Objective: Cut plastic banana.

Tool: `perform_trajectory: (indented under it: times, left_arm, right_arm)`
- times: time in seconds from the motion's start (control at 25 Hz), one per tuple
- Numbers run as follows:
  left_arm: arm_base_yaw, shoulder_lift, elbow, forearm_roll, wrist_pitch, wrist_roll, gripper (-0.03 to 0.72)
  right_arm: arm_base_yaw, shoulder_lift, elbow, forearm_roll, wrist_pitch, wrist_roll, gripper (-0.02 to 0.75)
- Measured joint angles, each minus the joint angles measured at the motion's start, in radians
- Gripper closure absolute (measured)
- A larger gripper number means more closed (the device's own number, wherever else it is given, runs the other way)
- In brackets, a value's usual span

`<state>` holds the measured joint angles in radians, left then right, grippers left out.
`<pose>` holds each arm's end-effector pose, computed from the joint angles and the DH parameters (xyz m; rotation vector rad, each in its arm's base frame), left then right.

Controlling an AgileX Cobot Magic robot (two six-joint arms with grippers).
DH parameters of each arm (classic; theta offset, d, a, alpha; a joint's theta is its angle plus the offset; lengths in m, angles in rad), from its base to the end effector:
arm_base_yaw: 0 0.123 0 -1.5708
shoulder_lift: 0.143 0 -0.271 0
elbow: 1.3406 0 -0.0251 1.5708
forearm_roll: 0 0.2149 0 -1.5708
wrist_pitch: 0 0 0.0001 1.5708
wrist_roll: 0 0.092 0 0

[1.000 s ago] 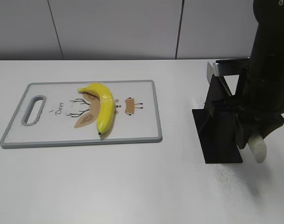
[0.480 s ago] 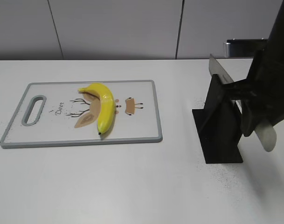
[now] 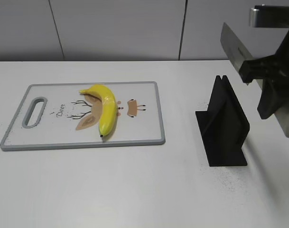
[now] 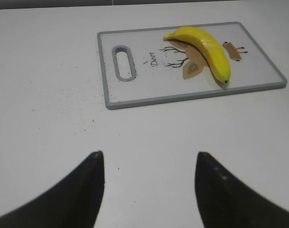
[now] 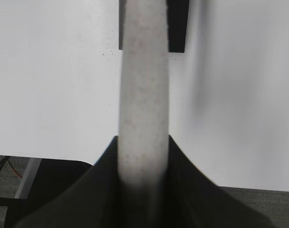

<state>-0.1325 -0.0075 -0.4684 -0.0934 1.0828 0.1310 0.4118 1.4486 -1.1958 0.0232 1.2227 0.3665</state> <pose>-0.0214 -0.0048 0.2501 0.2786 2.0701 -0.1137 0.2176 0.0972 0.2928 -0.0586 2.9777 0.1344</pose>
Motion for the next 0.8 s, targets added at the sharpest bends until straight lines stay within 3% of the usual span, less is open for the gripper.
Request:
perform_trajectory:
  times: [0.16, 0.36, 0.6, 0.8]
  left_arm:
    - [0.0, 0.0, 0.0, 0.0, -0.002, 0.013, 0.099]
    - [0.0, 0.059, -0.041, 0.0, -0.016, 0.071, 0.099]
    - [0.0, 0.282, -0.092, 0.0, -0.09, 0.142, 0.099]
    - [0.0, 0.489, -0.171, -0.007, -0.139, 0.255, 0.099]
  right_arm:
    - [0.0, -0.01, -0.054, -0.013, 0.002, -0.044, 0.576]
    - [0.0, -0.008, -0.151, -0.013, 0.003, -0.236, 0.576]
    - [0.001, 0.059, -0.251, -0.044, 0.004, -0.604, 0.576]
    - [0.002, 0.166, -0.349, -0.126, 0.005, -0.748, 0.576]
